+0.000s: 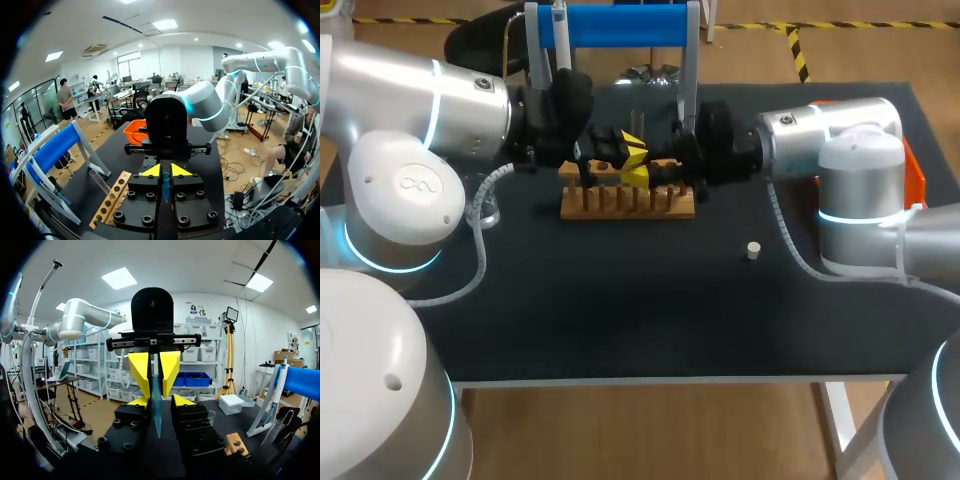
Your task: Invert the test tube, pick up the pipette, mount the tip to pipette, aspirate from beaker and dispense into the tube, eject the tip, return the pipette, and cap with the stopper.
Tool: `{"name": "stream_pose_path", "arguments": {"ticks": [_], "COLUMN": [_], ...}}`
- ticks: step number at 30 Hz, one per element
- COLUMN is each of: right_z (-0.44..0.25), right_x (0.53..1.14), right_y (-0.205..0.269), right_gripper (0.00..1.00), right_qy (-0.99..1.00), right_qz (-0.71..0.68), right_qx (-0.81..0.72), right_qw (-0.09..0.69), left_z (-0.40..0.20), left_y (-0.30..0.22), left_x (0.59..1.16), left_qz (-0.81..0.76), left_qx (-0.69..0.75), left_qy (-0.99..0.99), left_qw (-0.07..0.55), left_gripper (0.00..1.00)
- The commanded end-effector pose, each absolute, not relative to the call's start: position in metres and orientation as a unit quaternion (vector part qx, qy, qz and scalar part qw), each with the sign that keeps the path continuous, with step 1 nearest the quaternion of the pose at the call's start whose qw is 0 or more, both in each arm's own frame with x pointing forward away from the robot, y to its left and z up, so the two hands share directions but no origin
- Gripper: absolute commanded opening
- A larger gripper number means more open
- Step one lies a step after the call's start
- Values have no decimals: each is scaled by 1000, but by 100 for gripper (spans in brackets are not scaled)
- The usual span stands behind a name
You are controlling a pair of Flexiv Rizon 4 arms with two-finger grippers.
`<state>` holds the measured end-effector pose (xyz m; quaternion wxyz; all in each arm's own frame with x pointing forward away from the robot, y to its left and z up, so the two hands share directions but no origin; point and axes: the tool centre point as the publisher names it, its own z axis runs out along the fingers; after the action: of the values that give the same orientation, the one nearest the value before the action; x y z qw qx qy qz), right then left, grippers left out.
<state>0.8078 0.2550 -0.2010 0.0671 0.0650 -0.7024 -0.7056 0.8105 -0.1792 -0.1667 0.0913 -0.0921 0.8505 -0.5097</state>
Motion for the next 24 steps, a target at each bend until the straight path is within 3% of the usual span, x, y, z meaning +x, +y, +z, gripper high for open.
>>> {"name": "stream_pose_path", "arguments": {"ticks": [1,6,7,8,9,24], "right_z": [-200,-201,-201,-201,-201,-214], "right_x": [806,805,805,805,805,795], "right_y": [255,255,255,255,254,191], "right_gripper": [0,0,0,0,0,0], "right_qy": [-703,-702,-703,-703,-703,-703], "right_qz": [-706,-706,-706,-706,-706,-706], "right_qx": [64,64,64,64,64,50], "right_qw": [66,67,67,67,66,68], "left_z": [-167,-167,-167,-167,-167,-167], "left_y": [-178,-178,-178,-178,-178,-178], "left_x": [811,811,811,811,811,811], "left_qz": [-511,-511,-511,-511,-511,-511], "left_qx": [-91,-91,-91,-91,-91,-91], "left_qy": [850,850,850,850,850,850], "left_qw": [90,90,90,90,90,90], "left_gripper": [0,0,9,83,100,100]}}
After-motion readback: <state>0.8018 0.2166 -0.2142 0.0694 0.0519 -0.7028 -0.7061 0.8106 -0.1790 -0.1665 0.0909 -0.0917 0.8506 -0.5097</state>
